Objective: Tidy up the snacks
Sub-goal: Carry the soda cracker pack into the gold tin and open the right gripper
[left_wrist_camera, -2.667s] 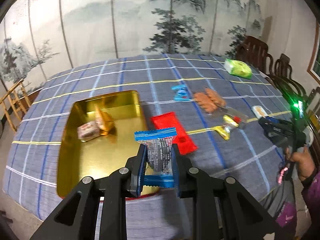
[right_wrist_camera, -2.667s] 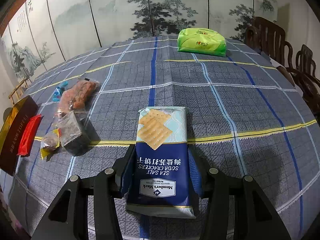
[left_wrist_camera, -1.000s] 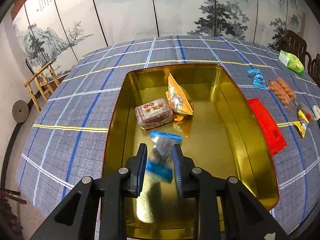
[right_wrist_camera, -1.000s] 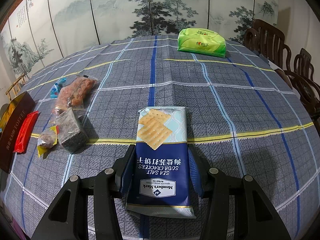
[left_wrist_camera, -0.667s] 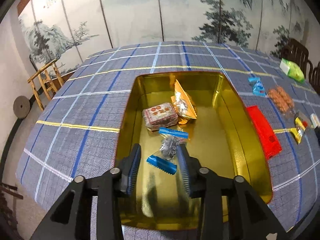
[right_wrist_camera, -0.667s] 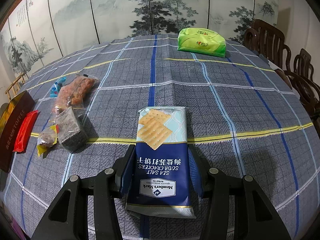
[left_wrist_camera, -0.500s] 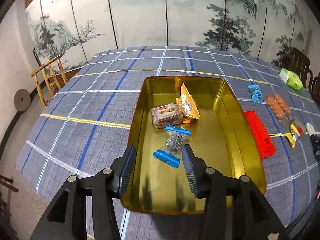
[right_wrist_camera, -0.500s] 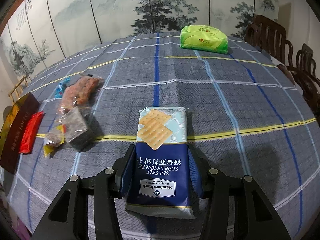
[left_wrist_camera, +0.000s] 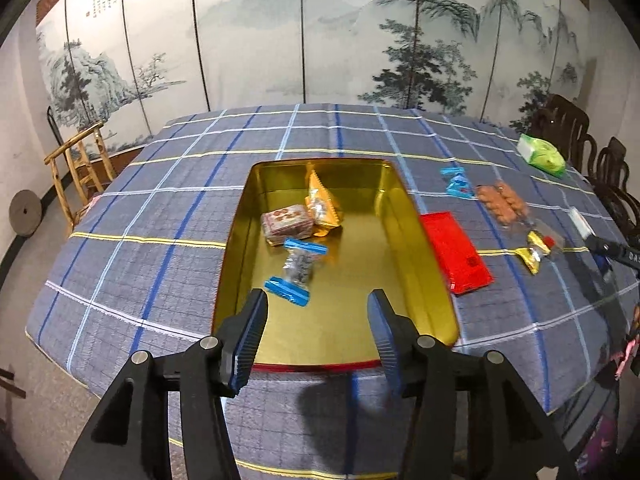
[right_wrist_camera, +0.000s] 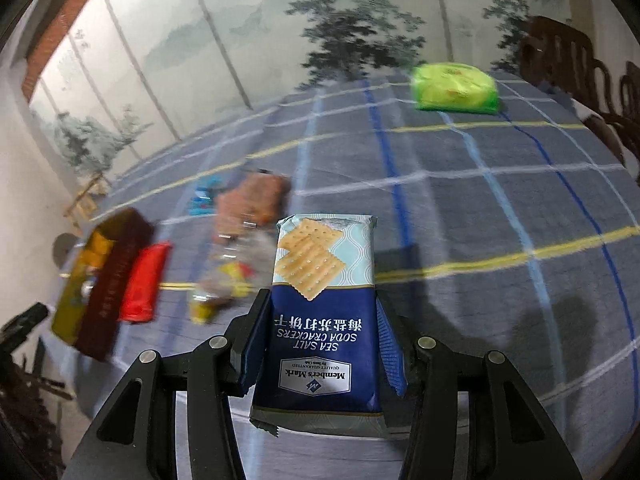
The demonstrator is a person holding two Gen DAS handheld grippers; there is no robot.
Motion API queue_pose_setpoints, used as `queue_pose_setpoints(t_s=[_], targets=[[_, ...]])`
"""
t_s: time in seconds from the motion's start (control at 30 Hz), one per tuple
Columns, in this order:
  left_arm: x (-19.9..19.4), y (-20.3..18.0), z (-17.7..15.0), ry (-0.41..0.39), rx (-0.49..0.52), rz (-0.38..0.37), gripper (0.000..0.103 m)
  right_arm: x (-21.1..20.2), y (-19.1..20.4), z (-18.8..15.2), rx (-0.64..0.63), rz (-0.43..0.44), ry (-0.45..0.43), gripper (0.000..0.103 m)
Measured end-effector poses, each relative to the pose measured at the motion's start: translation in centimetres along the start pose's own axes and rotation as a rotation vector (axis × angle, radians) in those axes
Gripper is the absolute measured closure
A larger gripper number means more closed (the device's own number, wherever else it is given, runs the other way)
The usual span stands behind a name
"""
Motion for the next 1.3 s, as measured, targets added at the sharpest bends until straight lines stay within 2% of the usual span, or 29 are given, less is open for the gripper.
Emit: queue_pose_setpoints(t_s=[0.23, 0.33, 0.47, 0.6, 0.83, 1.0, 1.3], targets=[[-1.4, 0.5, 0.3, -0.023, -0.014, 0.002, 0.049, 1.7, 9.8, 1.8, -0.068, 0.192, 0.023, 0.053], [-1.7, 1.0, 0.1, -0.021, -0.017, 0.003, 0.046, 3.8, 14.8, 2.6, -0.086, 0.283, 0.048, 0.053], [-2.1, 1.5, -0.3, -0.024, -0.015, 0.008, 0.045, 6.5, 19.9, 3.4, -0.113, 0.360, 0.091, 0.053], [-2.5, 2.0, -0.5, -0.030, -0.014, 0.005, 0.045, 10.7, 24.0, 4.0, -0.129, 0.380, 0.148, 0.053], [-2.8, 3.0, -0.4, -0.043, -0.016, 0.001, 0.041, 17.2, 27.6, 3.8, -0.094, 0.357, 0.230, 0.053], [-2.6, 3.5, -0.6, -0.038, -0.018, -0.003, 0.041, 19.7, 28.3, 3.8, -0.072, 0.333, 0.256, 0.053], [-2.0, 4.1, -0.8, -0.024, -0.039, -0.025, 0.041, 21.4, 28.6, 3.4, -0.058, 0.312, 0.282, 0.052]])
Point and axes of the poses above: each gripper's, at about its wrist camera, not at the fingertips, and x roughly the way its jaws point, y to its left, z to its top, the point moved 8 cm from there along x, roughly the way its jaws point, and after that the axes turned 8 degrees about z, right-handed, at the moved point
